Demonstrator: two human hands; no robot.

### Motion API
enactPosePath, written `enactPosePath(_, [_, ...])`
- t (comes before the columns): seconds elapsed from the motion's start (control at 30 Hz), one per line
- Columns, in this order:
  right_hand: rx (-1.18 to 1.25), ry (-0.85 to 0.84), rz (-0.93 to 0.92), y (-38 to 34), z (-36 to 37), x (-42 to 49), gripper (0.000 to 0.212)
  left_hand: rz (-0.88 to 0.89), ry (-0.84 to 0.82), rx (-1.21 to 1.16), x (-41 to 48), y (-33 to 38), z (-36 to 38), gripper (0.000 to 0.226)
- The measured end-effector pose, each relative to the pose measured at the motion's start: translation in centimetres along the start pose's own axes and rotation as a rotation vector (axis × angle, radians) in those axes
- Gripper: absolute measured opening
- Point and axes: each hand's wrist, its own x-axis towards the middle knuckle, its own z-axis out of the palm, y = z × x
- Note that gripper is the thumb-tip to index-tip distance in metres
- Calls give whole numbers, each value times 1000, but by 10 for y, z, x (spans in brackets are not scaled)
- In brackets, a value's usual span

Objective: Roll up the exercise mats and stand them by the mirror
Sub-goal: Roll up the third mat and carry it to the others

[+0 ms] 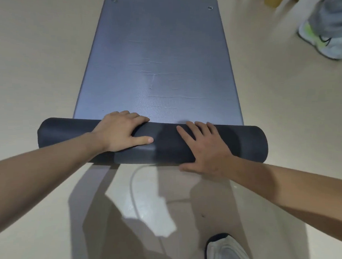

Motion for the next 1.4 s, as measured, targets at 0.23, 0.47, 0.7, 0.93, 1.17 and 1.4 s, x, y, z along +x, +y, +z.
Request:
enactPosePath(0.23, [278, -108, -26, 39, -30, 47, 111, 78, 281, 214, -22, 13, 28, 114])
enactPosePath(0.47, [181, 117, 141, 55, -30, 64, 111, -20, 82, 209, 28, -8, 10, 134])
enactPosePath(0.7, [25, 65, 83, 51, -23, 61, 134, -24, -37, 90, 54, -20, -16, 113])
enactPosePath(0.93, [201, -144, 42, 61, -61, 75, 99, -106, -218, -54, 54, -19, -40, 92])
enactPosePath(1.17, [597, -558, -68, 41, -55, 58, 64, -149, -701, -688, -3, -12, -16, 71])
enactPosePath(1.4, [740, -680, -103, 21, -35, 48, 55, -75, -451, -547, -60, 1, 7, 79])
